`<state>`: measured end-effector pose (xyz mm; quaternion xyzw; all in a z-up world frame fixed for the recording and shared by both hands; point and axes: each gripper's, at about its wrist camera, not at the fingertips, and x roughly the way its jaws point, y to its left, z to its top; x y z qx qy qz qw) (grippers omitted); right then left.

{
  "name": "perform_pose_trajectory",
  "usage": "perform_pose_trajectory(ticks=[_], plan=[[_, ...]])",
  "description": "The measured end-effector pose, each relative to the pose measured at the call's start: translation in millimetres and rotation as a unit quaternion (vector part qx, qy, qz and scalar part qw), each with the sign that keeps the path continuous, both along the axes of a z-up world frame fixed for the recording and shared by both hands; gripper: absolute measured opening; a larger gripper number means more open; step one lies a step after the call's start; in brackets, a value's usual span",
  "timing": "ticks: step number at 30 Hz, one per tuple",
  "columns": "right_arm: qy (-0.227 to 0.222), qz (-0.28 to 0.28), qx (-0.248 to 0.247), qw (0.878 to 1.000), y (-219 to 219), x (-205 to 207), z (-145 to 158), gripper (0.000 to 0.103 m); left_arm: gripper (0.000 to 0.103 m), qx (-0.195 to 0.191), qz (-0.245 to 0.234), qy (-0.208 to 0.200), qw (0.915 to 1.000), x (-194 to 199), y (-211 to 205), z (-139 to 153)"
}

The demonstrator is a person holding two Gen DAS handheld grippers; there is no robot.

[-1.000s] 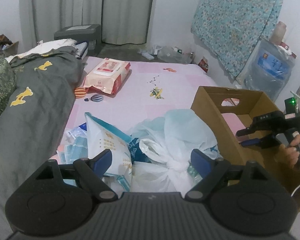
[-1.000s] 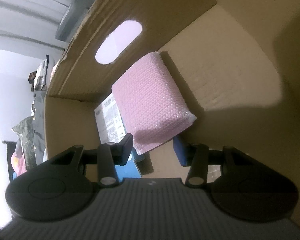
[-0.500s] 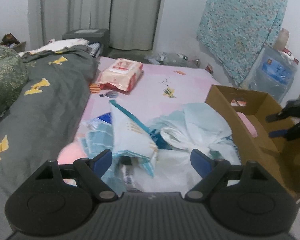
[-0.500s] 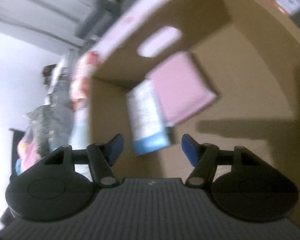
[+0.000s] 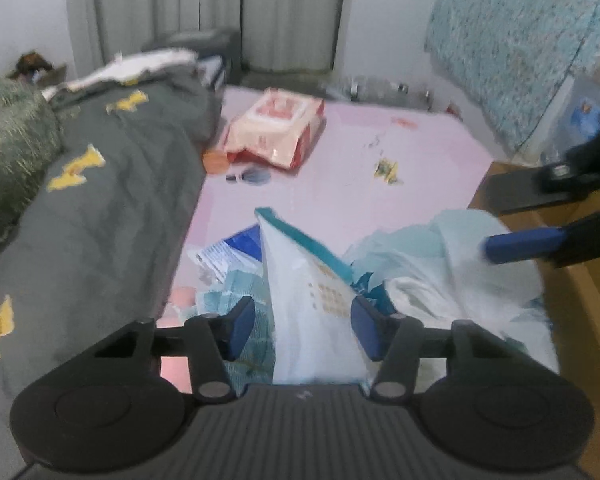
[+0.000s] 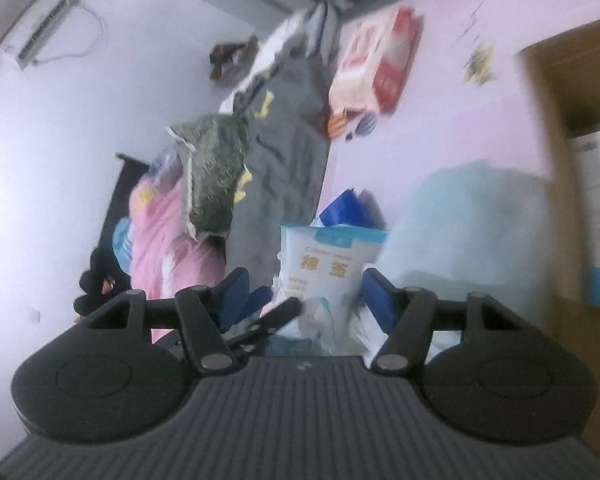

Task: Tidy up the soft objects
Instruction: 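Grasp the white Cotton Swab bag with the right tool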

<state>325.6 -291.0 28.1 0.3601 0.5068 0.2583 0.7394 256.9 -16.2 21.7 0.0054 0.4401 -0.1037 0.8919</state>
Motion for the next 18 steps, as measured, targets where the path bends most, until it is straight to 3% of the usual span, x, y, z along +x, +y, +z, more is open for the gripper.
perform_pose_trajectory(ticks=[2,5,11,18], plan=[[0.019,0.008,-0.003,1.0,18,12,-10,0.06,0.047,0.0,0.0,0.006,1.0,7,2,-6],[0.041,0.02,-0.017,0.999,42,24,-25,0.06,0.044,0.0,-0.001,-0.001,1.0,8,8,-10],[0.058,0.041,-0.04,0.997,72,35,-41,0.06,0.044,-0.013,-0.01,-0.016,0.9997,2,23,-16],[0.086,0.065,-0.075,0.991,99,50,-56,0.061,0.044,-0.056,-0.007,-0.01,0.9984,3,44,-18]])
